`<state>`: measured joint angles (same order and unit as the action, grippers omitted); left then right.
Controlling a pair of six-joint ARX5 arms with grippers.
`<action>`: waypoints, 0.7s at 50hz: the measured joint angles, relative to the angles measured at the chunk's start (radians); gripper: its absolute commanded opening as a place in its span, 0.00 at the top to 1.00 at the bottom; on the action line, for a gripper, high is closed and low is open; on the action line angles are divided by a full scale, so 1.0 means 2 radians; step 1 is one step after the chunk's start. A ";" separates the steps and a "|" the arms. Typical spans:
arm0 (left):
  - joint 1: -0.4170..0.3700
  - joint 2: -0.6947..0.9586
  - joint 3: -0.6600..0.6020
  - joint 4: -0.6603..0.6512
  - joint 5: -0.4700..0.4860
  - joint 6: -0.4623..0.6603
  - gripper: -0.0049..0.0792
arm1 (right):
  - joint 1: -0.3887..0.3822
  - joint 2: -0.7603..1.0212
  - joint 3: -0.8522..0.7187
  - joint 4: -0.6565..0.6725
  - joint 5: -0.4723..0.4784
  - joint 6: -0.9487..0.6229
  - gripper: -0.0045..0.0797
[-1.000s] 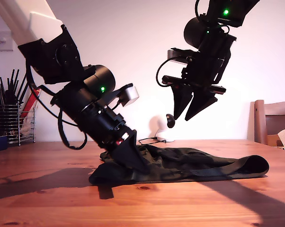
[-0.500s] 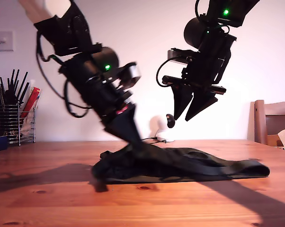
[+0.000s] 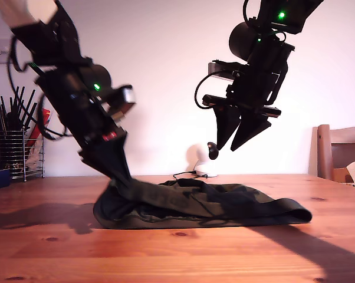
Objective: Fold the underwear in front of you. After folding it, place it to the right side.
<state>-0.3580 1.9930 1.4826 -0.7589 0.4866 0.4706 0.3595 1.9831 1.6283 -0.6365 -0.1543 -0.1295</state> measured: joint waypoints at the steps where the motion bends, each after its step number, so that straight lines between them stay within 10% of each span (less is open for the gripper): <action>1: 0.001 -0.002 0.000 0.000 0.000 0.000 0.96 | 0.000 0.000 0.000 0.000 0.000 0.000 0.61; 35: 0.071 -0.018 0.000 -0.117 -0.064 -0.018 0.96 | 0.000 0.000 0.000 -0.003 -0.007 -0.002 0.61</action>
<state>-0.2157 1.9564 1.4826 -0.9939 0.3592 0.4351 0.3595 1.9831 1.6283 -0.6422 -0.1677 -0.1329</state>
